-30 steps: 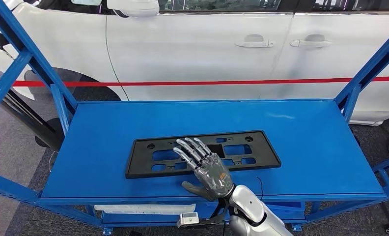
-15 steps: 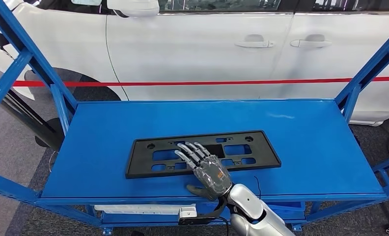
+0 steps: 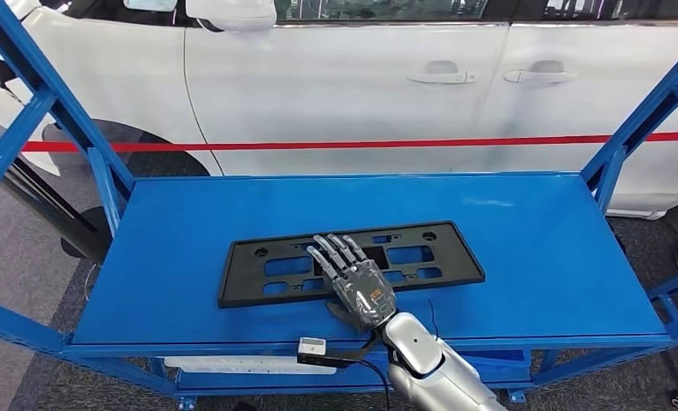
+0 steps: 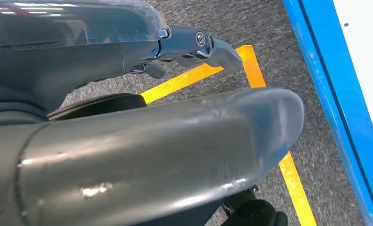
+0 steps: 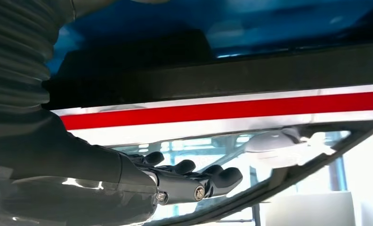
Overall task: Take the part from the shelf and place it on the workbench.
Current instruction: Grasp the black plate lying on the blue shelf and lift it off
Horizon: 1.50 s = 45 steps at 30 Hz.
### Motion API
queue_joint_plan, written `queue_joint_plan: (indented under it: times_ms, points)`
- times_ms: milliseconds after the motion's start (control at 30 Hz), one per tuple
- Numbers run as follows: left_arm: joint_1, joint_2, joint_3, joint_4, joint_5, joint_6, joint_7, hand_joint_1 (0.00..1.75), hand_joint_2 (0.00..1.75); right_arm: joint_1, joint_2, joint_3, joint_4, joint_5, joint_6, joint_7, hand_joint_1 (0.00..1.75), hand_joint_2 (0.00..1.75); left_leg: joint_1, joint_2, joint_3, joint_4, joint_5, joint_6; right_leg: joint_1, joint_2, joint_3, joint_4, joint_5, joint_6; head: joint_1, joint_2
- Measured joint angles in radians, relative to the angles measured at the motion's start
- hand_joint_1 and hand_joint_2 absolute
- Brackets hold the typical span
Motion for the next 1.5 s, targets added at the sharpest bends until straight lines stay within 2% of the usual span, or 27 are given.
queue_joint_plan:
  times_ms: [267, 433, 467, 567, 600, 833, 1000, 1267, 1500]
  points:
    - [-0.005, -0.002, -0.024, 0.0, -0.011, -0.008, 0.015, 0.0, 0.0, -0.093, 0.086, -0.052, 0.218, 0.095, -0.028, 0.155, 0.0, 1.75, 0.0, 0.001, 0.008, 0.0, 0.0, 0.0, 0.0, 0.001, 0.007, 0.0, 0.0, 0.0, 0.0, 0.0]
    - [-0.005, -0.002, -0.033, 0.0, -0.006, -0.008, 0.013, 0.0, 0.0, -0.126, 0.115, -0.1, 0.297, 0.09, -0.015, 0.171, 0.0, 1.75, 0.0, 0.001, 0.011, -0.001, 0.0, 0.0, 0.0, 0.001, 0.011, -0.001, 0.0, 0.0, 0.0, 0.0]
    - [-0.005, -0.002, -0.034, 0.0, -0.004, -0.008, 0.012, 0.0, 0.0, -0.13, 0.12, -0.108, 0.307, 0.088, -0.012, 0.172, 0.36, 1.75, 0.0, 0.001, 0.012, -0.001, 0.0, 0.0, 0.0, 0.001, 0.011, -0.001, 0.0, 0.0, 0.0, 0.0]
    - [-0.004, -0.002, -0.035, 0.0, 0.0, -0.007, 0.011, 0.0, 0.0, -0.136, 0.129, -0.124, 0.331, 0.084, -0.003, 0.171, 1.67, 1.75, 0.0, 0.001, 0.014, -0.001, 0.0, 0.0, 0.0, 0.001, 0.013, -0.001, 0.0, 0.0, 0.0, 0.0]
    - [-0.004, -0.002, -0.035, 0.0, 0.001, -0.006, 0.01, 0.0, 0.0, -0.137, 0.132, -0.13, 0.337, 0.08, 0.001, 0.17, 1.75, 1.75, 0.0, 0.001, 0.014, -0.001, 0.0, 0.0, 0.0, 0.001, 0.014, -0.001, 0.0, 0.0, 0.0, 0.0]
    - [-0.002, -0.002, -0.037, 0.0, 0.006, -0.004, 0.004, 0.0, 0.0, -0.128, 0.139, -0.173, 0.346, 0.024, 0.02, 0.127, 1.75, 1.75, 0.0, 0.001, 0.016, -0.001, 0.0, 0.0, 0.0, 0.001, 0.016, -0.002, 0.0, 0.0, 0.0, 0.0]
    - [0.0, -0.002, -0.039, 0.0, 0.012, -0.004, -0.002, 0.0, 0.0, -0.1, 0.136, -0.189, 0.308, 0.033, -0.013, 0.115, 1.75, 1.75, 0.0, 0.0, 0.014, -0.001, 0.0, 0.0, 0.0, 0.0, 0.015, -0.001, 0.001, 0.001, 0.0, 0.0]
    - [0.0, -0.002, -0.043, 0.0, 0.022, -0.003, -0.005, 0.0, 0.0, -0.043, 0.119, -0.208, 0.2, 0.043, -0.06, 0.083, 1.75, 1.75, 0.0, 0.0, 0.007, -0.001, 0.0, 0.001, 0.0, -0.001, 0.008, -0.001, 0.0, 0.001, 0.0, 0.0]
    - [0.0, -0.002, -0.043, 0.0, 0.041, -0.003, -0.023, 0.0, 0.0, -0.014, 0.094, -0.235, 0.031, -0.092, -0.078, 0.013, 1.75, 1.75, 0.0, 0.0, 0.002, -0.001, 0.0, 0.001, 0.0, 0.0, 0.003, -0.001, 0.001, 0.001, 0.0, 0.0]
